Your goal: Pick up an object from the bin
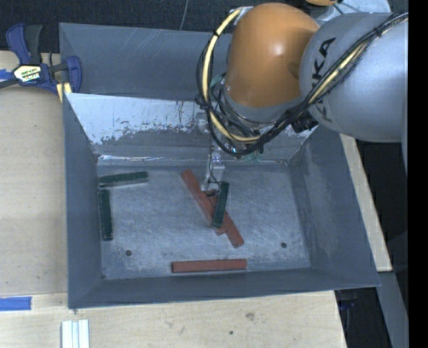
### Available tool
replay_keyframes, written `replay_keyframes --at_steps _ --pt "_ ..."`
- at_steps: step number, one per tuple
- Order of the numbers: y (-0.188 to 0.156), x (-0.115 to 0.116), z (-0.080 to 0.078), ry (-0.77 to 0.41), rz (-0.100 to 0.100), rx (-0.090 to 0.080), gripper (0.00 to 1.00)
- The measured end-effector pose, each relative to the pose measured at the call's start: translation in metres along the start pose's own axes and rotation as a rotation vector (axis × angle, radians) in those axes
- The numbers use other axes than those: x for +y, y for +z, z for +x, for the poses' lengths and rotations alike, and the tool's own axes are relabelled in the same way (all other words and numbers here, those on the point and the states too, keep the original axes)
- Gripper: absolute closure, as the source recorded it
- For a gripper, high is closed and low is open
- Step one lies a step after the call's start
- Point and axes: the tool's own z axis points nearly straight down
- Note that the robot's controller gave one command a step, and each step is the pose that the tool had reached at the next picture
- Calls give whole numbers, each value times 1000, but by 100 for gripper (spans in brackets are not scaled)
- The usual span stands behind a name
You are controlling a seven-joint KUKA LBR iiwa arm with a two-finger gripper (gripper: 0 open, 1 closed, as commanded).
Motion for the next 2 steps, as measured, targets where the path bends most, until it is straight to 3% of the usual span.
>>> replay_keyframes --at_steps 1,2 --pt "-5 -1 -2 3 -1 -9 0" --pt "70 -21 1 111 -1 -11 0"
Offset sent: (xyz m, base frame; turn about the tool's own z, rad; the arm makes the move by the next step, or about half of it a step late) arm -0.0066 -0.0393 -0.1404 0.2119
